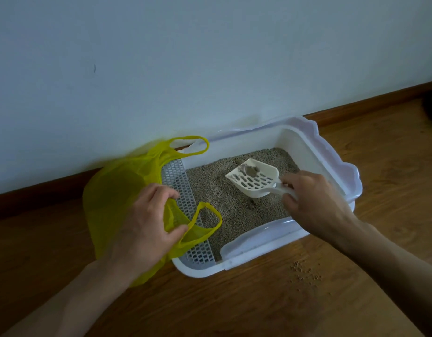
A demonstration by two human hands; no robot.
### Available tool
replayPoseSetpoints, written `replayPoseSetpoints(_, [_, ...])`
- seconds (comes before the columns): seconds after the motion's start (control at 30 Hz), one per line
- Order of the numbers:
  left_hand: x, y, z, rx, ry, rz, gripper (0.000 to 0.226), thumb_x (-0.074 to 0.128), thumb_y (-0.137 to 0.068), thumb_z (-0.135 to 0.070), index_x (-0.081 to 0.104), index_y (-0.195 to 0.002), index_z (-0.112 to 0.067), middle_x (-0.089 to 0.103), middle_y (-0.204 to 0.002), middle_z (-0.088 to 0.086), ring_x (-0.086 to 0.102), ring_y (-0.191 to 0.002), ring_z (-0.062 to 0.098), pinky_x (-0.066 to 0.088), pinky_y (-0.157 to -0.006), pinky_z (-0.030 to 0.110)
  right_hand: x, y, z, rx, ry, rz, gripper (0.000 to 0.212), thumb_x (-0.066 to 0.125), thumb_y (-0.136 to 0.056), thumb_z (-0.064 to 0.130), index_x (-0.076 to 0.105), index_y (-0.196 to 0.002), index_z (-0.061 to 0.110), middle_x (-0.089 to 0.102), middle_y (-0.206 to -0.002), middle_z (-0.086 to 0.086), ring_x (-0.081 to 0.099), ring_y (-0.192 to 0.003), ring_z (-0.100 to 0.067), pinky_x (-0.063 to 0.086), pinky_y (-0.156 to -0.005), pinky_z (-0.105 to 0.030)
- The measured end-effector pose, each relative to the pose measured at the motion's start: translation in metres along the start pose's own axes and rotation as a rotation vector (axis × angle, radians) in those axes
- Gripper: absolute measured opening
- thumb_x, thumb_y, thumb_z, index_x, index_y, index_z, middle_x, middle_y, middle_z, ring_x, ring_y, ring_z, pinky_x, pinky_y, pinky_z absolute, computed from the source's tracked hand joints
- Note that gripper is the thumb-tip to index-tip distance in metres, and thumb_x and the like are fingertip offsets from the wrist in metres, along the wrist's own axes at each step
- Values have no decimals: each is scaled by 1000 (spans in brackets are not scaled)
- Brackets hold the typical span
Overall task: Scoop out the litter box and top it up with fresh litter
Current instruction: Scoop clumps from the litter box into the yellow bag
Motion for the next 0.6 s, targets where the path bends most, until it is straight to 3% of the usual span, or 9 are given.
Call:
replayPoseSetpoints(0.2, [-3,2,-1,0,-9,-10,60,95,-56,-22,61,-105,-15,56,-105,-2,57,-96,17,43,-82,22,-2,6,4,-26,-16,-11,11,57,-84,15,56,-74,20,49,-69,7,48,-56,-12,41,-50,-33])
replayPoseSetpoints(0.6, [-10,3,2,-6,-4,-26,61,95,-56,-20,60,-105,-17,54,-105,-5,50,-95,8,37,-82,15,-7,6,16,-67,-21,-26,7,58,-85,14,64,-87,16,53,-78,4,51,-62,-13,49,-57,-39])
Point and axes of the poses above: each hand's wrist, its own y-axis away from the middle knuckle, its own x-axis out of the palm, z = x × y, the point moved 10 cm from there along -y, towards the middle knuckle
